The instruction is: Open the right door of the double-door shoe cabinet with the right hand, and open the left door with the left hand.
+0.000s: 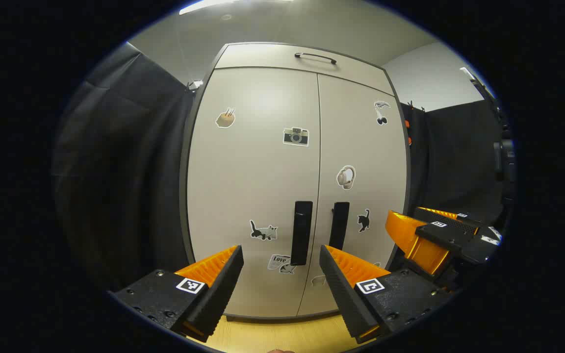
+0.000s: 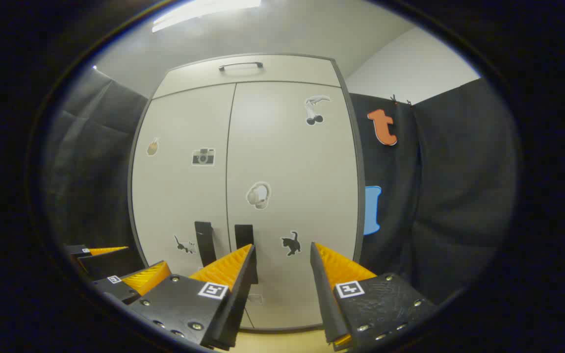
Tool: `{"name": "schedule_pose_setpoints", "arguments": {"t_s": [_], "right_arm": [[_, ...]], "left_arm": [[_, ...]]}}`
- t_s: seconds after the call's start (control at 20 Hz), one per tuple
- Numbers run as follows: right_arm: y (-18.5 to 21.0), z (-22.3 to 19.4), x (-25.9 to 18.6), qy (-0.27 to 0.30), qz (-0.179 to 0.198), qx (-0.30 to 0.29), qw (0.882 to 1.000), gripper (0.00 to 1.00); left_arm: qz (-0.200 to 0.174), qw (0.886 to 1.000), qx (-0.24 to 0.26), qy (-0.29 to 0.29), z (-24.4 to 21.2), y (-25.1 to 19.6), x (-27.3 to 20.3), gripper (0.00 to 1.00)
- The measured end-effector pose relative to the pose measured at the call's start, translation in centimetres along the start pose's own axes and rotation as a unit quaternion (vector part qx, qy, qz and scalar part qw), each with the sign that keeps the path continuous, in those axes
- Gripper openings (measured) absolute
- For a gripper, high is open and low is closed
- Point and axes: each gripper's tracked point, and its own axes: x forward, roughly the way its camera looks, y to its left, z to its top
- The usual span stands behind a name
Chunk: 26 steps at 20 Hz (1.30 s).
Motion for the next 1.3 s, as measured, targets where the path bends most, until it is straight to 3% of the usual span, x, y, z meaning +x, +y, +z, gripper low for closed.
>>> {"name": "schedule_pose_setpoints", "arguments": {"t_s": [0.1,0.75,1.3], "right_arm": [[-0.1,0.1,-0.2,-0.001,0.002,0.004,1.000,0.65],[0.6,-0.5,0.8,0.004,0.022,0.006,1.000,0.65],[4.0,-4.0,4.6,0.030,0.050,-0.019,0.998,0.66]], "left_arm": [[0.004,1.000,0.008,0.001,0.1,0.0,0.0,0.96],[0.022,1.000,0.006,-0.013,0.9,0.1,0.3,0.96],[0.068,0.998,0.008,-0.010,1.0,4.4,-1.2,0.96]]}}
